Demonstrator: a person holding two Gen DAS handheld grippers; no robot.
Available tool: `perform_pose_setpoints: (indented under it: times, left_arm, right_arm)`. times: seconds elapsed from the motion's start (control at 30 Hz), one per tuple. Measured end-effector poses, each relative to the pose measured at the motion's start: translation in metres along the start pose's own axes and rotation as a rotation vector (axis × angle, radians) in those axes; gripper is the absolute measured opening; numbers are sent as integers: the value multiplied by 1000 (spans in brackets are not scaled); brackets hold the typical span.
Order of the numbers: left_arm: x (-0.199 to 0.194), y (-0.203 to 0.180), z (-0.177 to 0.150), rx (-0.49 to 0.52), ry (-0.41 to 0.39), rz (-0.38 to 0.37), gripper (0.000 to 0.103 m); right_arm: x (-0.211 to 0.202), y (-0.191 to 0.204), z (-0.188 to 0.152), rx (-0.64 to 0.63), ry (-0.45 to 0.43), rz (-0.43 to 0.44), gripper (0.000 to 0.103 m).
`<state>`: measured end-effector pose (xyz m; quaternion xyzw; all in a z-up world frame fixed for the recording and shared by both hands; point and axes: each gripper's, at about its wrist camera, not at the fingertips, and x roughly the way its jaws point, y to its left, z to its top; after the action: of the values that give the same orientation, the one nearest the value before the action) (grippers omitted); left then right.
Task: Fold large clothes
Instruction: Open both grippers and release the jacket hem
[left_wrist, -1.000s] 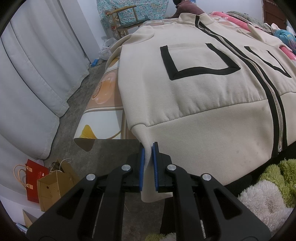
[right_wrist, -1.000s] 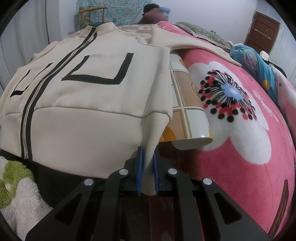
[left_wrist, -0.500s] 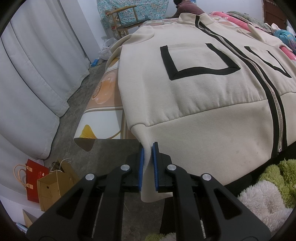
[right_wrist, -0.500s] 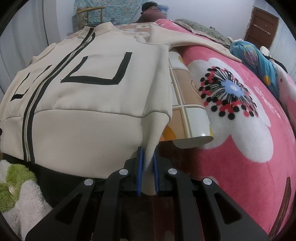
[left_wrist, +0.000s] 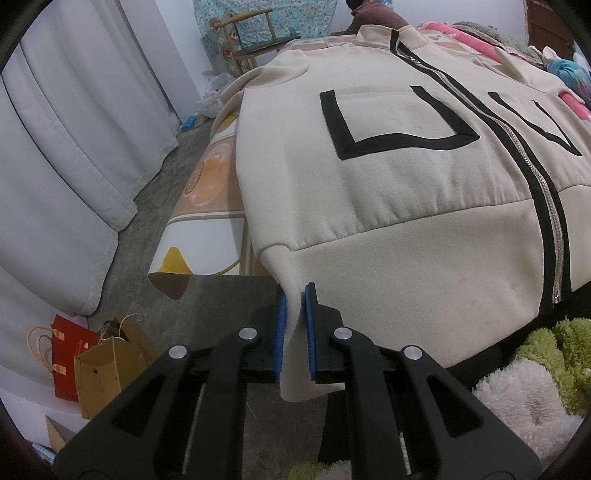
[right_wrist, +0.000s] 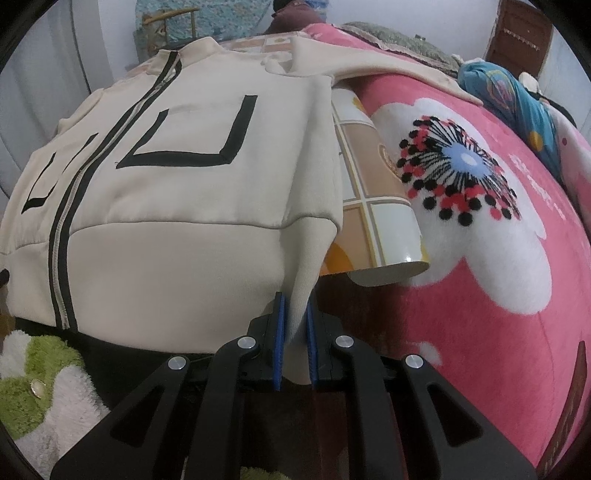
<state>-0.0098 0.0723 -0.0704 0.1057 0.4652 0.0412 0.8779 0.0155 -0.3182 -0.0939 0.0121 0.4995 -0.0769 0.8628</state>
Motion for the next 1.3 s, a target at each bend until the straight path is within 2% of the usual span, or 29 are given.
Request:
perform_pose_setpoints:
  times: [0.1, 0.3, 0.57, 0.77, 0.93, 1.07, 1.3]
  left_arm:
    - [-1, 1, 0, -4, 17, -15, 19]
    - [-5, 2, -2, -9, 46, -52, 34]
    - [-10, -4, -5, 17, 84, -65, 45]
    - [-15, -9, -6, 36, 102, -66, 51]
    - [-17, -10, -5, 41, 126, -64, 55]
    - [-22, -9, -4, 25, 134, -79, 59]
    - [-27, -10, -4, 26, 125, -80, 64]
  right_arm:
    - [-2, -2, 1, 15, 10, 5, 12]
    - [-6, -3, -4, 40, 55, 30, 23]
    - [-4, -2, -18, 48, 121, 55, 32]
    - [-9, 1, -25, 35, 150, 57, 34]
    - [-29, 9, -27, -18, 143, 52, 35]
    - [-45, 20, -20, -76, 132, 86, 35]
    - [-58, 73, 4, -233, 72, 184, 40]
